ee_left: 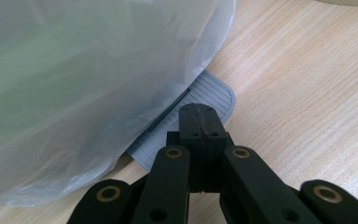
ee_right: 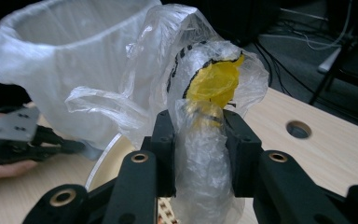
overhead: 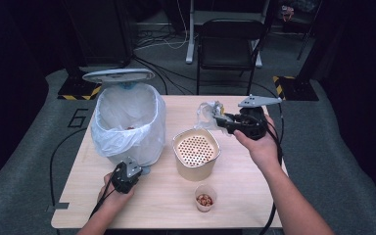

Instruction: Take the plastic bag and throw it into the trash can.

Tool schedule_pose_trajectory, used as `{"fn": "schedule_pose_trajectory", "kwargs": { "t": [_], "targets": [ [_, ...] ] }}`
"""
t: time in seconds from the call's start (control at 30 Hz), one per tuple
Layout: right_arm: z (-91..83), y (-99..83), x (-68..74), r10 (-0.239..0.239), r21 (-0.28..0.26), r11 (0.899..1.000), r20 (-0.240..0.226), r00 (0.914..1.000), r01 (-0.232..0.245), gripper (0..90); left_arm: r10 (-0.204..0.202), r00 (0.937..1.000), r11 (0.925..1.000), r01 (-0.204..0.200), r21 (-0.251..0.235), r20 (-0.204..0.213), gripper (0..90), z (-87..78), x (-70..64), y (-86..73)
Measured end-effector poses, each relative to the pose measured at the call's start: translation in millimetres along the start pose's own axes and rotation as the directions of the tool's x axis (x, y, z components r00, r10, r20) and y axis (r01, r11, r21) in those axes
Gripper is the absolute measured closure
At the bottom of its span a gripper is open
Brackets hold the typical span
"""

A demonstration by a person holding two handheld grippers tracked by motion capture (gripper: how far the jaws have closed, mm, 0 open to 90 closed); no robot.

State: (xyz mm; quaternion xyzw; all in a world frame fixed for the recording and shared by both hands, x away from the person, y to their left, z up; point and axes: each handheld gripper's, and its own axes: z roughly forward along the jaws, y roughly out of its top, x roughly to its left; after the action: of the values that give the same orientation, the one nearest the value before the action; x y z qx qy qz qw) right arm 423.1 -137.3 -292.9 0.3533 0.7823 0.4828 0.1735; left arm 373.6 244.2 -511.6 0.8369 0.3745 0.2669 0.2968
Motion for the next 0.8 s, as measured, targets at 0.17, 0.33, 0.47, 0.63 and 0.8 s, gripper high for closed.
{"fn": "schedule_pose_trajectory", "kwargs": {
  "t": [0.17,0.33,0.47,0.63,0.8],
  "targets": [
    [4.3,10.7,11.6,-0.009,-0.058,0.998,-0.06,0.9982,0.006,69.0,0.002,1.0,1.0,-0.002,0.009,0.007,90.0,-0.6,0.3,0.3],
    [11.2,19.6,23.9,-0.036,-0.106,0.994,-0.071,0.9968,0.029,69.1,0.001,1.0,1.0,-0.001,0.001,0.0,90.0,-0.2,-0.1,0.0],
    [19.1,24.8,31.4,-0.055,-0.123,0.991,-0.081,0.9952,0.045,69.2,0.001,1.0,1.0,-0.001,0.007,0.008,90.0,-0.5,0.4,0.2],
    [32.1,30.7,41.1,-0.076,-0.129,0.99,-0.104,0.9917,0.062,69.3,0.0,1.0,1.0,0.0,-0.001,0.0,90.0,0.0,-0.1,-0.1],
    [46.1,39.5,55.0,-0.089,-0.121,0.99,-0.133,0.987,0.073,69.3,0.002,1.0,1.0,-0.002,0.008,0.006,90.0,-0.6,0.3,0.2]
  ]
}}
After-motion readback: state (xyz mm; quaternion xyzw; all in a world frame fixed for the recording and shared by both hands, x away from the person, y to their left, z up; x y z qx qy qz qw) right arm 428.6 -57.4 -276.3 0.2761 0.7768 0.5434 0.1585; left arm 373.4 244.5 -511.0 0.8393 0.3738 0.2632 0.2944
